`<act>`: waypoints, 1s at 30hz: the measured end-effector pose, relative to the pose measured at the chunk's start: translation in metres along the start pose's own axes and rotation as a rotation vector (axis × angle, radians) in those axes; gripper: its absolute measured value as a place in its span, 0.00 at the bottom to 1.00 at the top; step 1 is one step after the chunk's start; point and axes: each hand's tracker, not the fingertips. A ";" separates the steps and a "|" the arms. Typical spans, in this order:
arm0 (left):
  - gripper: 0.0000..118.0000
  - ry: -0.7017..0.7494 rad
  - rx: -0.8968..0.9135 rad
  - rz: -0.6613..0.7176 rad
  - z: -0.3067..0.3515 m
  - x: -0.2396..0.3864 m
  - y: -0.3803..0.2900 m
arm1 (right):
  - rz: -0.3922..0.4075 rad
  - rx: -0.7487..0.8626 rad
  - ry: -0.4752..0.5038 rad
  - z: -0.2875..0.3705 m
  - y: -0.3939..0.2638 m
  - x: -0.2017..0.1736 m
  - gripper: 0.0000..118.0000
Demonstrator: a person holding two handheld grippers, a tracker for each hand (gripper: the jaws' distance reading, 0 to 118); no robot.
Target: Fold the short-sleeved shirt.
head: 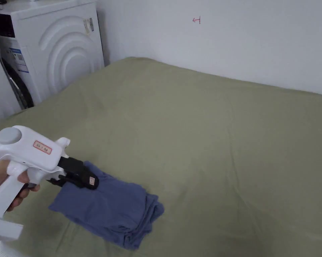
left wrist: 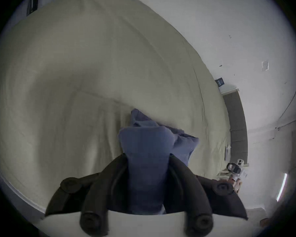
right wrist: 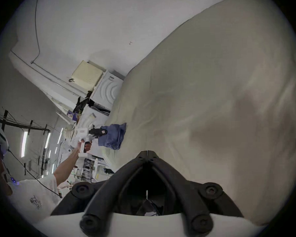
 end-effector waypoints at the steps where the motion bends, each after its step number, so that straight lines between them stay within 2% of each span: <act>1: 0.22 -0.015 -0.003 -0.005 -0.004 0.002 0.004 | -0.006 0.003 0.002 -0.001 0.002 0.002 0.00; 2: 0.23 -0.016 -0.011 -0.015 -0.006 0.006 0.005 | -0.010 0.003 0.001 -0.003 0.003 0.003 0.00; 3: 0.32 -0.007 -0.004 -0.032 -0.006 0.009 0.007 | -0.012 0.006 -0.010 -0.004 0.003 0.003 0.00; 4: 0.58 0.014 0.017 -0.036 -0.004 0.013 0.006 | -0.011 0.007 -0.016 -0.004 0.003 0.003 0.00; 5: 0.81 0.052 0.049 -0.046 0.002 0.012 0.006 | -0.011 0.007 -0.016 -0.003 0.003 0.003 0.00; 6: 0.92 0.060 0.082 -0.061 0.009 0.015 0.005 | -0.010 0.008 -0.014 0.000 0.006 0.002 0.00; 9: 0.92 0.150 0.154 -0.065 0.036 0.027 -0.005 | 0.014 0.010 -0.009 0.009 0.007 -0.001 0.00; 13: 0.92 0.192 0.226 -0.141 0.070 0.071 -0.032 | 0.076 0.044 -0.015 0.034 0.010 -0.016 0.00; 14: 0.92 0.178 0.233 -0.165 0.074 0.087 -0.040 | 0.101 0.067 -0.027 0.042 0.011 -0.019 0.00; 15: 0.91 0.175 0.251 -0.211 0.075 0.110 -0.052 | 0.147 0.105 -0.082 0.051 0.012 -0.027 0.00; 18: 0.87 0.154 0.354 -0.315 0.062 0.179 -0.100 | 0.298 0.231 -0.243 0.072 0.014 -0.056 0.00; 19: 0.73 0.154 0.396 -0.351 0.052 0.206 -0.118 | 0.354 0.289 -0.334 0.079 0.014 -0.069 0.00; 20: 0.49 0.141 0.424 -0.391 0.044 0.229 -0.134 | 0.413 0.336 -0.416 0.083 0.012 -0.080 0.00; 21: 0.15 0.110 0.478 -0.423 0.034 0.250 -0.152 | 0.485 0.381 -0.494 0.087 0.009 -0.093 0.00; 22: 0.01 0.102 0.538 -0.424 0.022 0.274 -0.169 | 0.534 0.415 -0.545 0.092 0.007 -0.102 0.00; 24: 0.01 0.062 0.594 -0.427 0.001 0.314 -0.194 | 0.605 0.461 -0.598 0.099 0.001 -0.120 0.00; 27: 0.01 0.135 0.716 -0.516 -0.025 0.366 -0.225 | 0.703 0.558 -0.673 0.106 -0.009 -0.141 0.00; 30: 0.01 0.211 0.829 -0.592 -0.045 0.415 -0.256 | 0.726 0.667 -0.748 0.108 -0.012 -0.152 0.00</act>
